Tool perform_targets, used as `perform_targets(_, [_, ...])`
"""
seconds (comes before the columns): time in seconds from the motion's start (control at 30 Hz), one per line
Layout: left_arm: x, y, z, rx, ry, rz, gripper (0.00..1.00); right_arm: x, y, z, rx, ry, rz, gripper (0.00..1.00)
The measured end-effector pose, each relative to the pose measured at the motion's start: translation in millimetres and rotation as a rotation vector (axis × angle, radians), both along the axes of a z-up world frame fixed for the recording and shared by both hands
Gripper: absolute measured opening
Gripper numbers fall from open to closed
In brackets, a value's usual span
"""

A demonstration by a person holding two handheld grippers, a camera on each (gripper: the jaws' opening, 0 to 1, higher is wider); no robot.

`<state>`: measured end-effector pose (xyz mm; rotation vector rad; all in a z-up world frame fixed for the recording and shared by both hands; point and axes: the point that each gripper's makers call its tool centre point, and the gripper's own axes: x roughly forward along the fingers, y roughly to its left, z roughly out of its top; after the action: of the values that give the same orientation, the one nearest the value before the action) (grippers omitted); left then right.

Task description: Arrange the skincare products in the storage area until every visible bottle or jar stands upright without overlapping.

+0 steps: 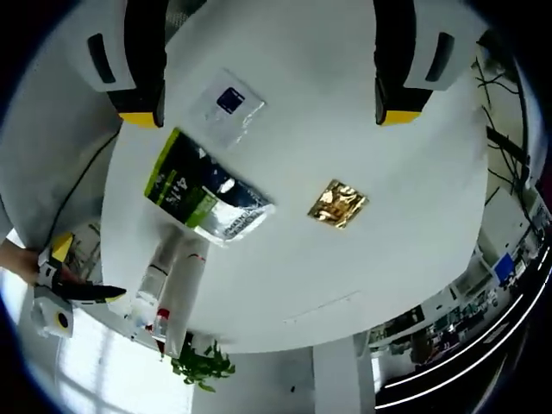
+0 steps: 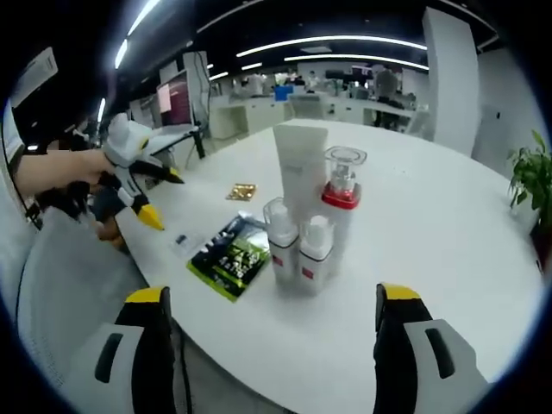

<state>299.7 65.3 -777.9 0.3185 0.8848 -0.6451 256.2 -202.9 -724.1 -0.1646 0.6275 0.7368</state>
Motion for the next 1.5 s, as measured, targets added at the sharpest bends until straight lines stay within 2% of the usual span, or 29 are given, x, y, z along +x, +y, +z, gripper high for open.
perform_targets(0.17, [20.3, 2, -5.5, 0.038, 0.008, -0.048, 0.94, 3, -3, -0.4, 0.01, 0.004, -0.016, 0.98])
perform_targets(0.37, [35.2, 1, -12.3, 0.08, 0.02, -0.118, 0.89, 3, -5, -2.4, 0.01, 0.015, -0.03, 0.98])
perform_targets(0.83, [90.5, -2, -22.0, 0.12, 0.022, -0.187, 0.79, 3, -8, -3.7, 0.018, 0.028, -0.057, 0.98])
perform_targets(1.0, [117.9, 6, -33.2, 0.144, 0.043, -0.199, 0.77, 4, -9, -2.9, 0.017, 0.024, -0.063, 0.98])
perform_targets(1.5, [131.9, -1, -45.8, 0.18, 0.107, -0.276, 0.66, 5, -12, -4.6, 0.014, 0.035, -0.078, 0.98])
